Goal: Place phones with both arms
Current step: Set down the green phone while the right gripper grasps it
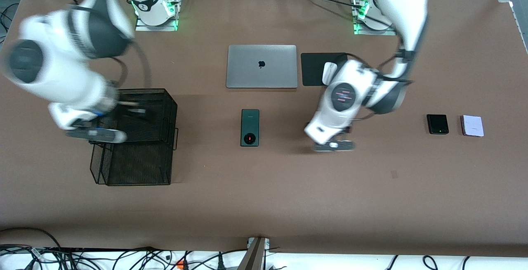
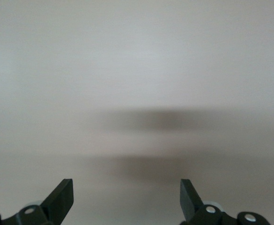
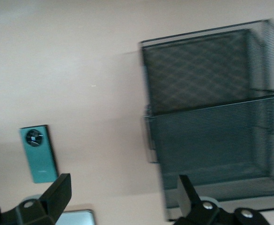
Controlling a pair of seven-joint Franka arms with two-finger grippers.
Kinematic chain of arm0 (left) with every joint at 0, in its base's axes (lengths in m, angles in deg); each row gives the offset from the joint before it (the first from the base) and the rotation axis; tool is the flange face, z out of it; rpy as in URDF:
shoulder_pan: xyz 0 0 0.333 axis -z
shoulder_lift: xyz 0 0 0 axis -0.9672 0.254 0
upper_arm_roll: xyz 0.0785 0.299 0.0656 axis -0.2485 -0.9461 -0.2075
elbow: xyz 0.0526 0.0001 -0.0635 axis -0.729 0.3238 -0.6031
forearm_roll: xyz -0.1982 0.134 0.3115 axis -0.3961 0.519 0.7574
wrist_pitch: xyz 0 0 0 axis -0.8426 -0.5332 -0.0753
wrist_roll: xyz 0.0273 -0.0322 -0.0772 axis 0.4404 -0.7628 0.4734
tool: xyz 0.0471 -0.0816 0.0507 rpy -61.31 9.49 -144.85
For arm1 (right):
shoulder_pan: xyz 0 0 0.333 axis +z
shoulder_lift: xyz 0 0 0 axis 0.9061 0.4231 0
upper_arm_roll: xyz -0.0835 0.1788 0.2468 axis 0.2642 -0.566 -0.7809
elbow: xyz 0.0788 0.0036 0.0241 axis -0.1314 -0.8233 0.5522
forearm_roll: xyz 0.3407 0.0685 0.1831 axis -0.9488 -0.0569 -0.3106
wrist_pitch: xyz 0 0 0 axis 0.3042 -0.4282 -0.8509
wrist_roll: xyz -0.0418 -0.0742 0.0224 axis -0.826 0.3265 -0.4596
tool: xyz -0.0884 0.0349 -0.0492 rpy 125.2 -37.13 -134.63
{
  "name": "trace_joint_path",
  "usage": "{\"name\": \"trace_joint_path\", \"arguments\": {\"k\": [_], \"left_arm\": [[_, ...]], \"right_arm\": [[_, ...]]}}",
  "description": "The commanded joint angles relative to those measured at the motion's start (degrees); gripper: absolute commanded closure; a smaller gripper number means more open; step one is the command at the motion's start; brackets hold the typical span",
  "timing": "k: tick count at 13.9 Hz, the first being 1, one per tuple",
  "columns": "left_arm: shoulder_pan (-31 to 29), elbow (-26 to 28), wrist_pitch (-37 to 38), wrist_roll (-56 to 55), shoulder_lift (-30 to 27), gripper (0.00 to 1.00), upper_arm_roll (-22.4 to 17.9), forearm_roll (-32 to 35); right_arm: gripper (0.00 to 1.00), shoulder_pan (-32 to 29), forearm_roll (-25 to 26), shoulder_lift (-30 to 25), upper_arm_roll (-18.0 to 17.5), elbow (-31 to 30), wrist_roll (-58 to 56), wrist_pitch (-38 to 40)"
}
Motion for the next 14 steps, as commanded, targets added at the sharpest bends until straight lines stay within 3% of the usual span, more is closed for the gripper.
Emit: {"name": "trace_joint_path", "arguments": {"k": [1,5,9,11,14], "left_arm": [[-8.8,8.6,0.0,14.1,-7.2,0.00,1.1,1.1],[-18.5,9.0,2.1,29.1,-8.6,0.00,1.0,1.5],[-29.8,8.9,0.1,46.0,-9.4,0.00,1.0,1.6],[-34.4,8.3,-0.7,48.3,-9.5,0.00,1.0,1.6],[-35.3,5.7,0.4,49.2,-8.1,0.00,0.4,4.0]], "right_arm": [[0.00,6.7,0.3,4.3,0.6,0.6,9.9,-4.8],[0.00,15.3,0.3,11.0,0.7,0.7,16.1,-10.7],[0.00,18.3,0.4,18.0,0.7,0.7,17.5,-19.7],[0.00,19.1,0.5,20.3,0.7,0.6,17.1,-23.4],[0.00,19.8,2.8,22.9,0.7,0.5,16.3,-25.1]]}}
